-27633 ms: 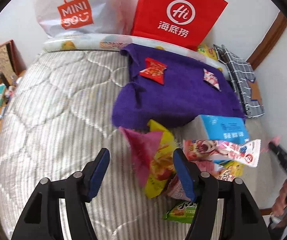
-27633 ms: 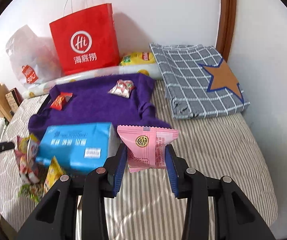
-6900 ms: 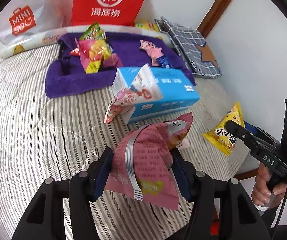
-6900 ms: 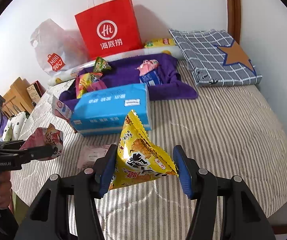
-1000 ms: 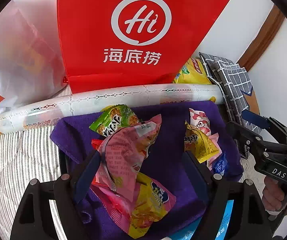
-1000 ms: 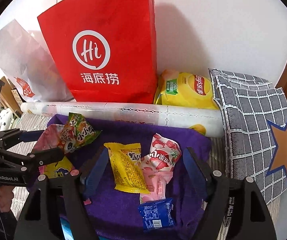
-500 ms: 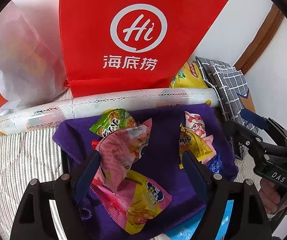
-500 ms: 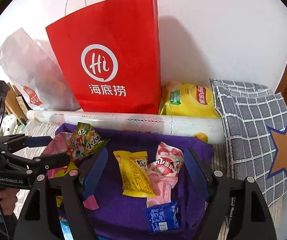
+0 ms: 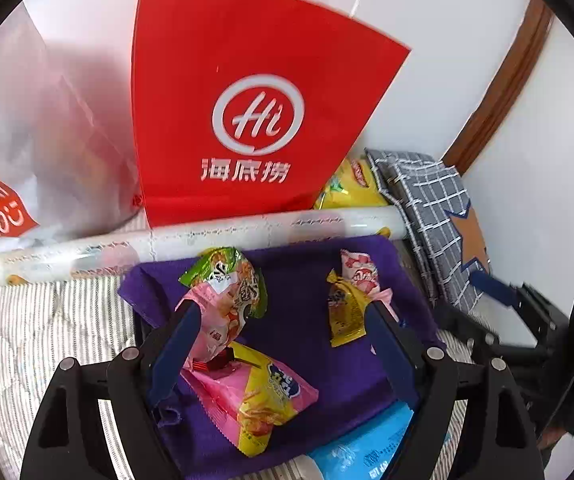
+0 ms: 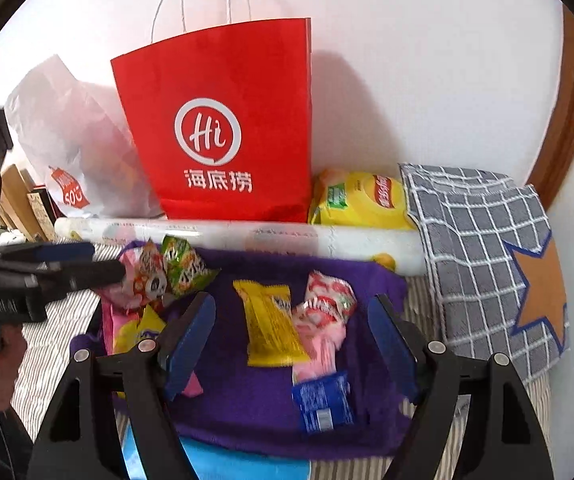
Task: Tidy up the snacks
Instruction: 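Lift both tools off the towel and move the right tool to the pink-and-white packet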
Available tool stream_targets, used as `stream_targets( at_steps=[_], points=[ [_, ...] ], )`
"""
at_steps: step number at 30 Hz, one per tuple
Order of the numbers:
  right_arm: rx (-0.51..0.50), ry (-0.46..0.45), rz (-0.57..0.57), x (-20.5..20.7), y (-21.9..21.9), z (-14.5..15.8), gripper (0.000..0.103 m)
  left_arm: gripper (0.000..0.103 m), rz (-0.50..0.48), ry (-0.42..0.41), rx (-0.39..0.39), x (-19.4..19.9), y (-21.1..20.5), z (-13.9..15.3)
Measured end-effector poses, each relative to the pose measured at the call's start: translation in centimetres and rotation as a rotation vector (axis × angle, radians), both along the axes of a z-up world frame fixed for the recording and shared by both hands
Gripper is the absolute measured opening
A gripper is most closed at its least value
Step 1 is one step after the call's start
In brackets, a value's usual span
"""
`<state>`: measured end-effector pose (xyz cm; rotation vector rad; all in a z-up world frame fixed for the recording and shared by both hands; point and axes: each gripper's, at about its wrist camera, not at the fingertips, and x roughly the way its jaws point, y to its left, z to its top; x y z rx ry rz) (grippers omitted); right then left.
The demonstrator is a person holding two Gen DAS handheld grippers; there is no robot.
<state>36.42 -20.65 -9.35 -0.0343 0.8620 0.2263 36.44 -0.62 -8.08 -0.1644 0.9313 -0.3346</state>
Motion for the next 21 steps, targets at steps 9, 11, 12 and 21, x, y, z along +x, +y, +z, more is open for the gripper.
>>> stream_targets(
  at_steps=[9,11,12,21],
  points=[
    [0.011,-0.007,-0.024,-7.0,-0.8,1.3,0.078,0.083,0.018,-0.063,-0.025,-4.1,0.9,3.5],
    [0.009,-0.008,-0.034,-8.6,-0.8,1.4,0.078,0.083,0.024,-0.056,-0.025,-5.3,1.2,3.5],
    [0.02,-0.003,-0.033,-9.5,-0.9,1.3,0.078,0.083,0.028,-0.051,-0.018,-6.0,1.4,3.4],
    [0.091,0.062,-0.012,-15.1,-0.5,-1.0,0.076,0.083,0.059,-0.038,0.001,-11.7,3.3,3.0]
  ],
)
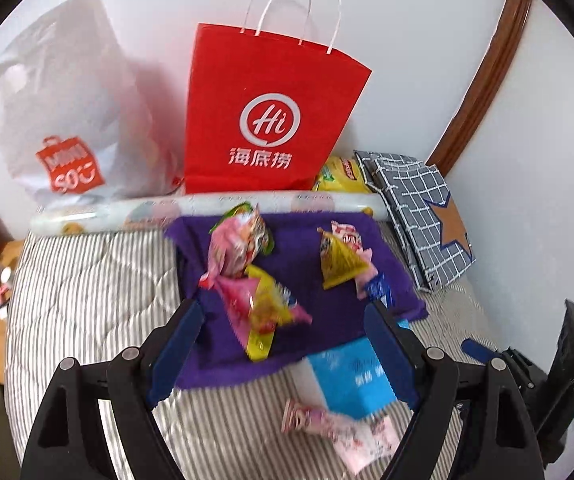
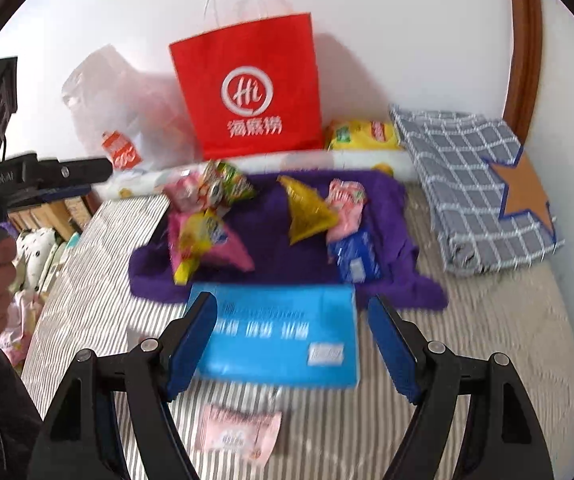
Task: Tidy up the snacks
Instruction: 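Lift both tools off the towel and move the right tool to the pink-and-white packet, then grasp the pink-and-white packet with the right tool while the left tool grasps the white printed bag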
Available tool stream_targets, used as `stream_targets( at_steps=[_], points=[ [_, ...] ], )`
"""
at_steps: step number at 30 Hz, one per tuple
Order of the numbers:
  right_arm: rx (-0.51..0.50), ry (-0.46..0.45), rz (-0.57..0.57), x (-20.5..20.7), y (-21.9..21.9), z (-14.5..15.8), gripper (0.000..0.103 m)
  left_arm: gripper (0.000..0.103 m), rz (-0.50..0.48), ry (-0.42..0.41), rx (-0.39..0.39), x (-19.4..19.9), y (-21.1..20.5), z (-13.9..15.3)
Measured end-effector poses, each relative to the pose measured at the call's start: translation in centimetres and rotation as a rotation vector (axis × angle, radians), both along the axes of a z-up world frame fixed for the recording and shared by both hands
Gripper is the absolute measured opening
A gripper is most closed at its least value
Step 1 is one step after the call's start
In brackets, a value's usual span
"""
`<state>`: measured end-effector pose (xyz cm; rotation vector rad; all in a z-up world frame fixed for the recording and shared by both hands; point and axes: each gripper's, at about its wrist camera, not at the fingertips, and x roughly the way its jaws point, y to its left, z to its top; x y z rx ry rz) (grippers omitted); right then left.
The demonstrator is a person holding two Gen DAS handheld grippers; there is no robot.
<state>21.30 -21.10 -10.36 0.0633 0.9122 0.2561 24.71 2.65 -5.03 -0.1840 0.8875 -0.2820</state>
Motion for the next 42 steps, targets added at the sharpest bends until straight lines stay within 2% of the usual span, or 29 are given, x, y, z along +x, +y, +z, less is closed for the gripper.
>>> stream_targets(
  at_steps=[2,10,19,25,32,37,42],
  points=[
    [-0.016,0.024,0.016,-1.3,0.5,-0.9,0.073,0.083,0.005,0.006,-0.004,-0.9,0.2,-0.2],
    [-0.011,0.083,0.042,-4.3,1.6,-4.3,0.073,0.083,0.009,0.023,0.017,-4.1,0.7,-1.1],
    [0.04,0.17,0.023,-4.5,1.7,-8.2,0.073,0.083,0.009,0.067,0.005,-5.5,1.8,-3.4],
    [0.047,0.216,0.053,-3.9,2.8,-10.3,0.073,0.083,0.015,0.097,-0.007,-5.9,2.6,-5.2],
    [-0.004,0.153,0.074,-4.7,4.2,-10.7,0.078,0.083,0.019,0.111,-0.018,-6.2,3.4,-6.7],
    [-0.117,0.111,0.098,-5.4,5.6,-11.0,0.078,0.083,-0.02,0.109,-0.005,-6.6,2.4,-7.5],
    [-0.132,0.085,0.115,-5.8,5.5,-10.7,0.063,0.083,-0.078,0.103,0.03,-7.2,0.4,-8.4]
  ],
)
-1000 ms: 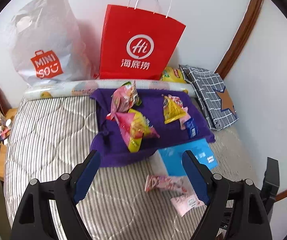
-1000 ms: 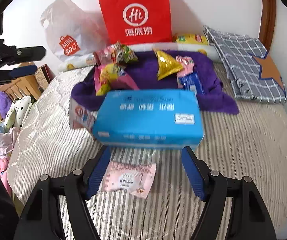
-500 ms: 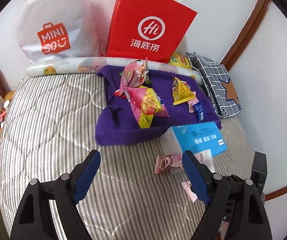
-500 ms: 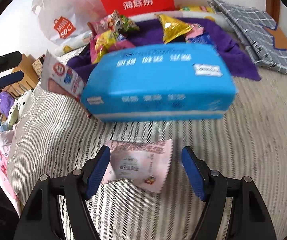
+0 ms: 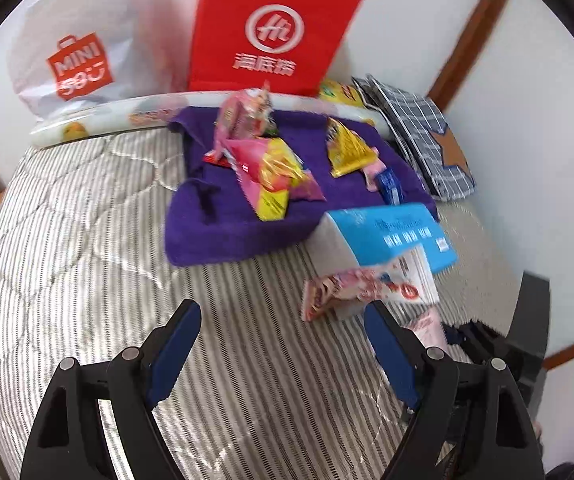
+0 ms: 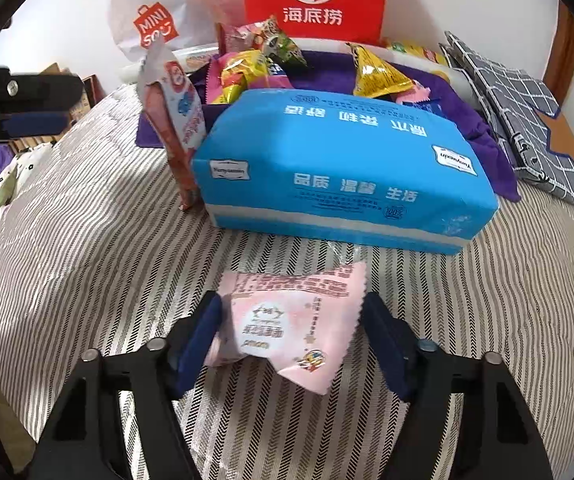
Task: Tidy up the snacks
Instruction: 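Grasp the pink-and-white packet with the right tool while the left tool grasps the white printed bag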
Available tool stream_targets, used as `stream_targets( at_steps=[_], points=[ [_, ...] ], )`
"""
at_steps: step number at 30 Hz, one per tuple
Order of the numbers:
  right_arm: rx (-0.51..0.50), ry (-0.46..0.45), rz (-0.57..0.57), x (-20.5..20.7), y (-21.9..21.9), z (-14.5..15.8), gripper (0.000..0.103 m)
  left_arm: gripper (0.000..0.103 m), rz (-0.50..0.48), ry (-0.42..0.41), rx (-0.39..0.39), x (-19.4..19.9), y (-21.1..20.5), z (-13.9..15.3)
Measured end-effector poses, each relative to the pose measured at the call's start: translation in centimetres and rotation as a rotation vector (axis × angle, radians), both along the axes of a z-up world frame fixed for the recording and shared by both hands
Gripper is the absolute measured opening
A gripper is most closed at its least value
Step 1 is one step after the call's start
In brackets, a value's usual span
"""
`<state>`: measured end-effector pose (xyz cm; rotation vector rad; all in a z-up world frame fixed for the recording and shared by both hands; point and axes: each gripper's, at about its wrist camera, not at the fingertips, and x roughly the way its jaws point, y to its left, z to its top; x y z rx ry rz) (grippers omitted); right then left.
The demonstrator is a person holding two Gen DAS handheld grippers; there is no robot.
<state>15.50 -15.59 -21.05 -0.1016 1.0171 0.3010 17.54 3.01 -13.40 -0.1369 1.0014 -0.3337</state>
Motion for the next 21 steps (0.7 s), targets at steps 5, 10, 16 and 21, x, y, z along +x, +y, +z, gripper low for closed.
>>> stream_targets(
  at_steps=[5,10,16,21],
  points=[
    [0.032,0.009,-0.004,-0.3,-1.4,0.4,0.039,0.083,-0.049,0.01,0.047,0.0,-2.0,-1.6],
    [0.048,0.003,-0.018,-0.5,-2.7,0.6,0.032,0.083,-0.061,0.036,0.058,0.7,-2.8,-3.0],
    [0.05,-0.013,-0.043,-0.7,-4.3,1.1,0.028,0.081,-0.109,0.017,0.04,1.7,-3.7,-3.5],
    [0.048,-0.009,-0.073,-0.4,-5.4,1.1,0.028,0.081,-0.179,-0.022,0.041,2.3,-5.1,-3.5]
  ],
)
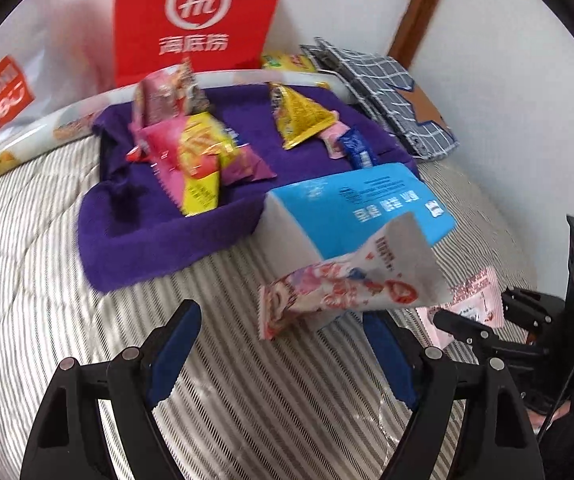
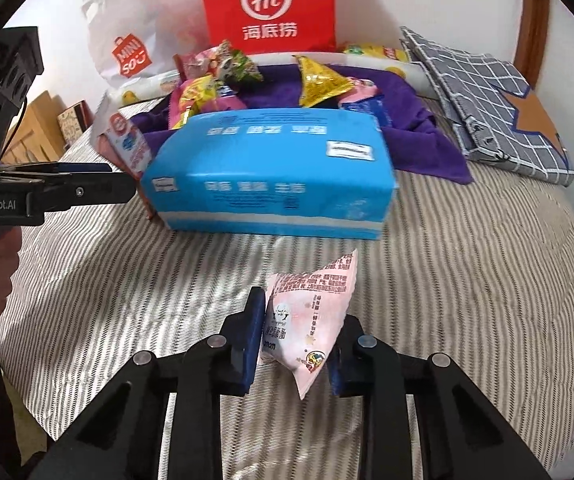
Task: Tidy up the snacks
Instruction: 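Grasp the pink-and-white packet with the right tool while the left tool grasps the white printed bag, then carry the white printed bag with the left tool while the right tool carries the pink packet over the towel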
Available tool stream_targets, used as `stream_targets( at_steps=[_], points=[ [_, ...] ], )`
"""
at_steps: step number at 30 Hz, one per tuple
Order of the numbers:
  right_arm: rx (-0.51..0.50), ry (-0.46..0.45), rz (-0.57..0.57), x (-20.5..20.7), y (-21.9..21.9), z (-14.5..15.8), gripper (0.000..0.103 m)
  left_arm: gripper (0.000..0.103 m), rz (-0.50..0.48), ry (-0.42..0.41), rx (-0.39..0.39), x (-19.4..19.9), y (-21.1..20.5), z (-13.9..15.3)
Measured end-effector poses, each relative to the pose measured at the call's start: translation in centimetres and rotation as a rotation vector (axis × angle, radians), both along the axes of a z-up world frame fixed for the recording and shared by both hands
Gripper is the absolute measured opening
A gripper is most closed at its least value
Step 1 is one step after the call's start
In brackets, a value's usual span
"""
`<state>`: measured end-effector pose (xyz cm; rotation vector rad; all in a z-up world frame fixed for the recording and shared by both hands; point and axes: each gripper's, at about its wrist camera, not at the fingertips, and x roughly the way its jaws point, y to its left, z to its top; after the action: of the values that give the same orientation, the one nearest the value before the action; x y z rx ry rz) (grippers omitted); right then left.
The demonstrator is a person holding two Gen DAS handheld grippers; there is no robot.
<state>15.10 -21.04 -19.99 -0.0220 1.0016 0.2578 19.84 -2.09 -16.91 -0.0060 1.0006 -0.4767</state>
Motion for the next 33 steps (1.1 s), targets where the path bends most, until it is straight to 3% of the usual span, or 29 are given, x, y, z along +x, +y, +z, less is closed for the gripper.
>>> stream_targets(
  at_steps=[5,10,21,33],
  points=[
    [0.011,0.016,-0.028,0.2,-1.1,-0.4,0.028,0.078,-0.044,0.009,-0.034,0.6,-0.9,-0.3],
    [0.034,0.026,-0.043,0.4,-1.8,-0.6,0.028,0.056,-0.076,0.03,-0.079,0.7,-1.4,-0.3],
    [0.031,0.02,-0.059,-0.3,-2.3,-0.3,0.027,0.025,-0.037,0.051,-0.099,-0.7,0.0,0.1],
    [0.108,0.016,-0.071,-1.7,-3.5,0.8,0.022,0.023,0.051,0.05,-0.123,-4.2,2.3,1.5]
  ],
)
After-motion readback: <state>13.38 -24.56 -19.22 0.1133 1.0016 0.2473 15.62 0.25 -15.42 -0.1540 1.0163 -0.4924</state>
